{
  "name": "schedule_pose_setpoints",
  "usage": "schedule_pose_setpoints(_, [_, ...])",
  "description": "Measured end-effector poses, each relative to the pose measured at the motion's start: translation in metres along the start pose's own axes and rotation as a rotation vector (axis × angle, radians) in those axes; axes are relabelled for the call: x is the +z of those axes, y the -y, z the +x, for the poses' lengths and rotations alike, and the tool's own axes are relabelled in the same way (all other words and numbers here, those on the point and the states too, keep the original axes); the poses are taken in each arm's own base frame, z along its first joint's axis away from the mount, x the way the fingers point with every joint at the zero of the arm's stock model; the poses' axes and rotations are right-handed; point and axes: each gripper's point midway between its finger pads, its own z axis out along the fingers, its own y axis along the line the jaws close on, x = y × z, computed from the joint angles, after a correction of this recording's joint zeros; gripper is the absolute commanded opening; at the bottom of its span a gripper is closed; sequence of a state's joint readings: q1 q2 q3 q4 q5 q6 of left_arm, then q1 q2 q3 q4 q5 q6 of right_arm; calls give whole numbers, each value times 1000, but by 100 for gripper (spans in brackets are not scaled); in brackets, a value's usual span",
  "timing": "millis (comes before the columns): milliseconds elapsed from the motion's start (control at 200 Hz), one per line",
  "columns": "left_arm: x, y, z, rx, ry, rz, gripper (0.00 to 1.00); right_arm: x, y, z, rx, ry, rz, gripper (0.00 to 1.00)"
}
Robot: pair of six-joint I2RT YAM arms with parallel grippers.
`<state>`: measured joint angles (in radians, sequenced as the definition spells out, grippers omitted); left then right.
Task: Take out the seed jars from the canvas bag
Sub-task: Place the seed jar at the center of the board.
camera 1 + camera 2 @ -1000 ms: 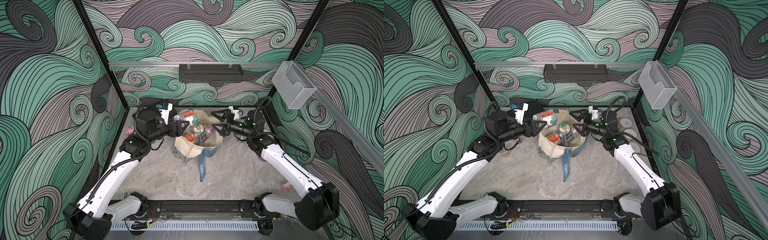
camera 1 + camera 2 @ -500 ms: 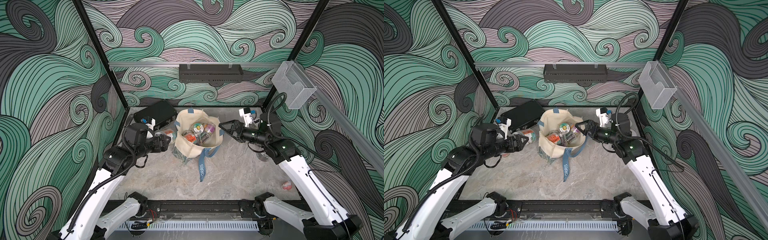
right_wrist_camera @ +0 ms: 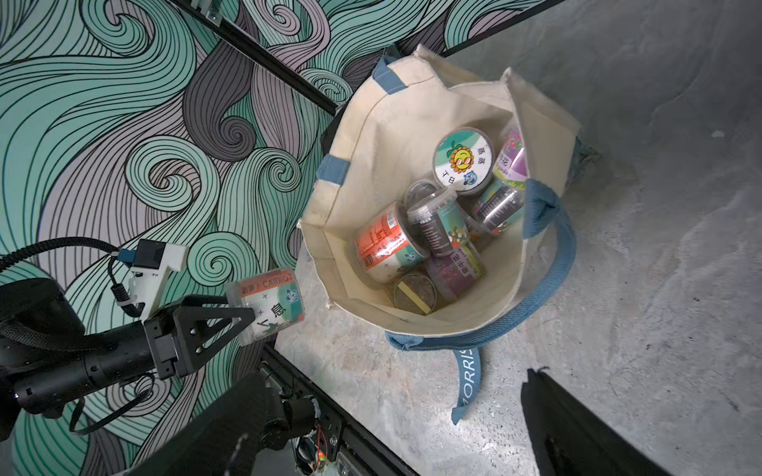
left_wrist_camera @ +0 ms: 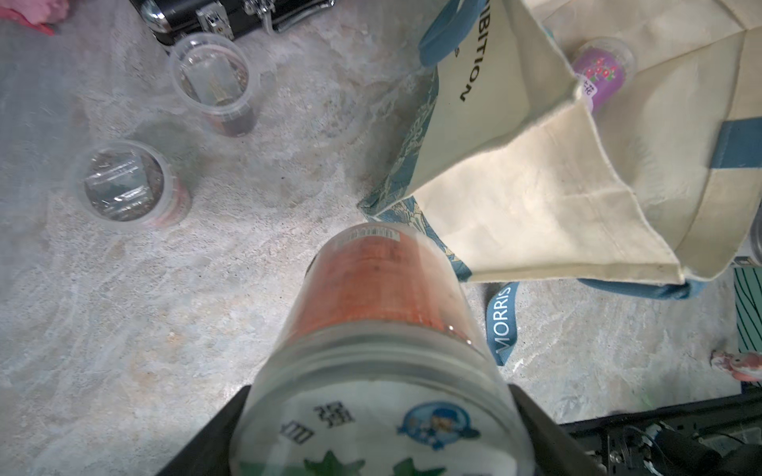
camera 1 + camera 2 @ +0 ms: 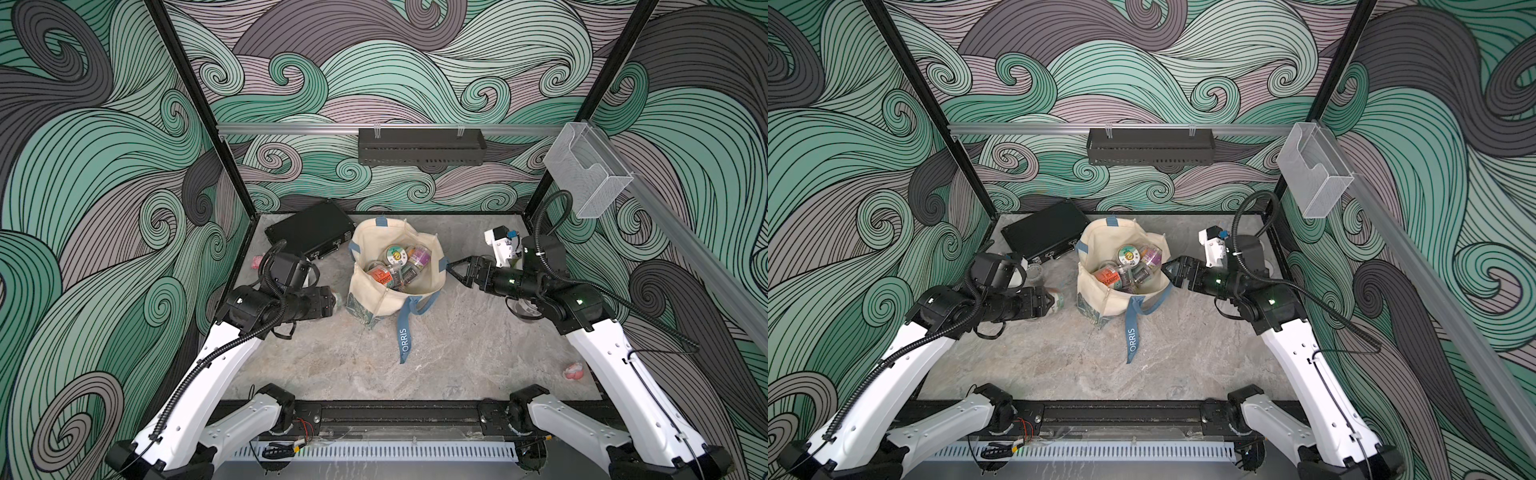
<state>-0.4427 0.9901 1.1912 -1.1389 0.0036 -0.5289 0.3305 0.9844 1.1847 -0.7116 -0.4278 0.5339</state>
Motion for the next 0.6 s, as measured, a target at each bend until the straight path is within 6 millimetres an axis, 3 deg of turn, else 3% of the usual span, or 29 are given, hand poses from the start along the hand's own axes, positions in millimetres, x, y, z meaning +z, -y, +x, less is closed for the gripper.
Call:
schedule_pose_setpoints(85, [3, 13, 11, 20, -69, 16, 34, -10, 10, -2, -22, 37, 70, 99])
schedule_pose_setpoints(180, [1, 42, 22, 84, -121, 58, 34, -26, 23, -6, -36, 98, 155, 99])
schedule_pose_setpoints(420, [-9, 143, 43, 288, -164, 177, 34, -77, 48, -20, -27, 273, 367, 99])
schedule_pose_setpoints(600, [15, 219, 54, 385, -195, 220, 34, -120, 62, -28, 8, 403, 514, 99])
